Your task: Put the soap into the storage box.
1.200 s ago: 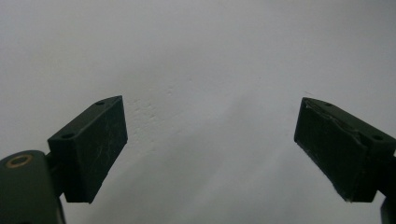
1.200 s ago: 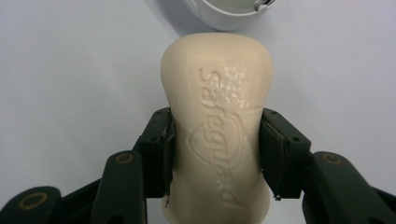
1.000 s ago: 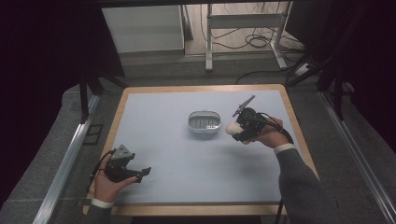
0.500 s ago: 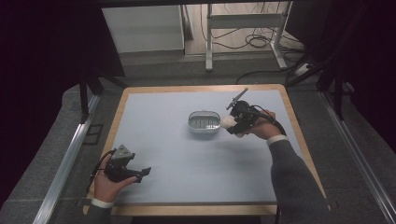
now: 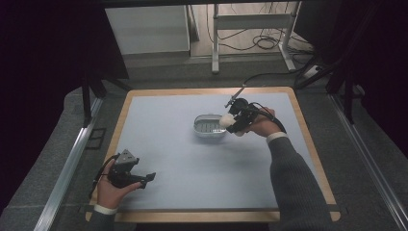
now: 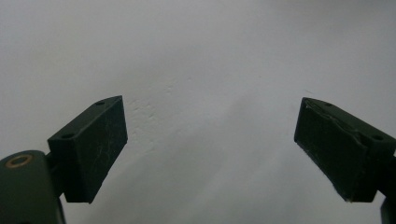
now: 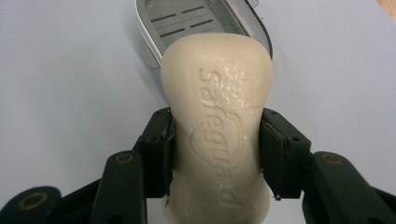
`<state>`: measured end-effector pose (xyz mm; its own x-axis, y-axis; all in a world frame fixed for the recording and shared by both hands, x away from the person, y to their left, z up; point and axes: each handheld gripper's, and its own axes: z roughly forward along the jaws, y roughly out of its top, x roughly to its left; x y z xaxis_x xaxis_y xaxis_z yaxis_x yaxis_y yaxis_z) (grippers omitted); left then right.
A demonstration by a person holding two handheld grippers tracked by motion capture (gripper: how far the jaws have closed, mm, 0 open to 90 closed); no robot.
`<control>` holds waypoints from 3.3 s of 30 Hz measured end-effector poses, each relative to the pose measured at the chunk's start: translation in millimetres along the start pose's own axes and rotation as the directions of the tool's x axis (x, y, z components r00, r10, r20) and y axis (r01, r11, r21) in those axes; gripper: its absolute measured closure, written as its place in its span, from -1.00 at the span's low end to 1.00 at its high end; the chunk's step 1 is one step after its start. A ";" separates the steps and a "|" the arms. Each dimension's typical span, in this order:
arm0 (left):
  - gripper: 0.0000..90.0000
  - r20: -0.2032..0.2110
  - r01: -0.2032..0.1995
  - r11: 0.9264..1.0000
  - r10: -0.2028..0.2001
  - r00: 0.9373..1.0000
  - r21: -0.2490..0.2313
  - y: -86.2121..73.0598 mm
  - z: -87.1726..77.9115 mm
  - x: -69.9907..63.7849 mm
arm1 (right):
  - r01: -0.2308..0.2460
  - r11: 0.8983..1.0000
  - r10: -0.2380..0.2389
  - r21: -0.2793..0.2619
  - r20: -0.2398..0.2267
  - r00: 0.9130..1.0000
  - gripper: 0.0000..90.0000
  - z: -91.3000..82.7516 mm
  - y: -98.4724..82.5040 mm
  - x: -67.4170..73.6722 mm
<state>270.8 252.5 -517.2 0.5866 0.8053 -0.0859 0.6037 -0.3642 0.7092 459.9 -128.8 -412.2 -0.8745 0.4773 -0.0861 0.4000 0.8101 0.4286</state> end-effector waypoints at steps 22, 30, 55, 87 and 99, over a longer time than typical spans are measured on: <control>-0.78 0.001 0.001 1.000 -0.001 1.000 -0.002 0.0 -0.6 0.4 | 0.023 1.000 -0.023 0.001 -0.003 1.000 0.11 9.7 28.2 -1.5; -0.78 0.001 -0.002 1.000 0.002 1.000 -0.001 0.0 -1.1 0.9 | 0.032 0.999 -0.032 0.001 -0.003 0.999 0.11 18.0 35.9 -1.5; -0.78 0.003 0.003 1.000 -0.003 1.000 -0.008 0.1 -1.5 1.2 | 0.084 0.996 -0.084 0.038 -0.014 0.996 0.11 39.8 52.6 -1.3; -0.78 0.004 -0.006 1.000 0.006 1.000 -0.003 0.0 -1.2 1.6 | 0.197 0.977 -0.199 0.086 0.025 0.980 0.09 70.5 63.7 16.1; -0.79 0.004 -0.008 1.000 0.008 1.000 -0.003 0.0 -0.9 1.9 | 0.103 0.993 -0.101 -0.049 0.040 0.994 -0.02 44.6 55.1 15.5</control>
<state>271.4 254.4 -516.8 0.5936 0.8005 -0.0825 0.5971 -0.3693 0.7121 480.6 -61.6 -430.1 -0.8987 0.4062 -0.1651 0.2936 0.8372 0.4614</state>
